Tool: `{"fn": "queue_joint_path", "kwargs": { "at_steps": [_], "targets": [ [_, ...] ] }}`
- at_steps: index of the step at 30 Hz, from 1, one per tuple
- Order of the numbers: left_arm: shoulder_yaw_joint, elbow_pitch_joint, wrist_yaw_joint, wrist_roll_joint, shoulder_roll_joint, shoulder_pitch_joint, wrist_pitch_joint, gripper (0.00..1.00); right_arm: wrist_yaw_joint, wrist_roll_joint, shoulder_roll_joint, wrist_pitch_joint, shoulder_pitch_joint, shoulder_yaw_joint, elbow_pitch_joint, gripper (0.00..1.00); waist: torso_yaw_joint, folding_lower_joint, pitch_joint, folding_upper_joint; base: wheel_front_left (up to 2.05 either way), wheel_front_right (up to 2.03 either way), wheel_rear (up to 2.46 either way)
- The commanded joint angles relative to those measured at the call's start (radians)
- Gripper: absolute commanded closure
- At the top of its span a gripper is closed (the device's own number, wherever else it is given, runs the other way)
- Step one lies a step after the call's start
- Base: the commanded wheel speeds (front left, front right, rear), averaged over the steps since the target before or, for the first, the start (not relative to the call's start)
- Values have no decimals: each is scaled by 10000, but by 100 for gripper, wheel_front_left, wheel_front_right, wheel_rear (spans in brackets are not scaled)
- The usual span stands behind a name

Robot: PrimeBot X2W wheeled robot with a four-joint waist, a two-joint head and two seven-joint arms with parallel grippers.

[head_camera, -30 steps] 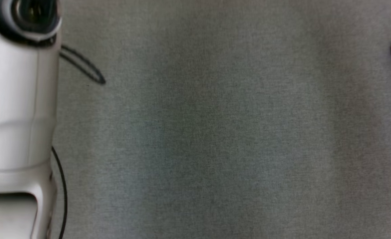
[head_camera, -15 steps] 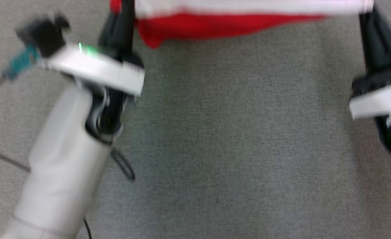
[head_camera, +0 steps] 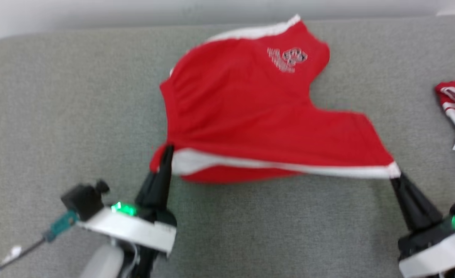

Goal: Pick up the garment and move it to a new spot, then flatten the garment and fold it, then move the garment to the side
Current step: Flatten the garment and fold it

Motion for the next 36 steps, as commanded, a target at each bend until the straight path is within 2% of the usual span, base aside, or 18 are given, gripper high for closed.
{"fn": "queue_joint_path", "kwargs": {
  "at_steps": [1,5,11,17,22,27,33,36],
  "targets": [
    [22,-67,24,180,73,291,-37,100,-26,-149,-81,-67,273,15,-44,100,-97,2,-408,0,0,0,0],
    [108,-458,24,237,11,1877,-29,100,-26,-341,-14,-67,1462,-23,-323,100,-188,2,-1014,0,0,0,0],
    [223,-1240,69,96,-127,4184,-30,100,-26,-493,32,-72,3679,-600,-1260,100,-37,2,-1505,0,0,0,0],
    [-143,-2097,181,42,-202,4965,148,100,-26,-533,36,-26,4593,-909,-2306,100,165,2,-1623,0,0,0,0],
    [-84,-2599,309,-42,-180,4298,512,100,-26,-332,94,430,3717,-1034,-2456,100,410,2,-1557,0,0,0,0],
    [-79,-2688,569,-210,-359,2767,1357,100,-26,34,92,1031,2333,-1311,-2101,100,838,2,-982,0,0,0,0],
    [0,-2047,1018,-646,-886,376,2275,100,-26,617,-52,1849,185,-1635,-1538,100,1296,2,45,0,0,0,0],
    [217,-1396,1403,-642,-1087,-786,2385,100,-26,639,-157,2403,-1017,-1507,-1063,100,1409,2,526,0,0,0,0]
  ]
}}
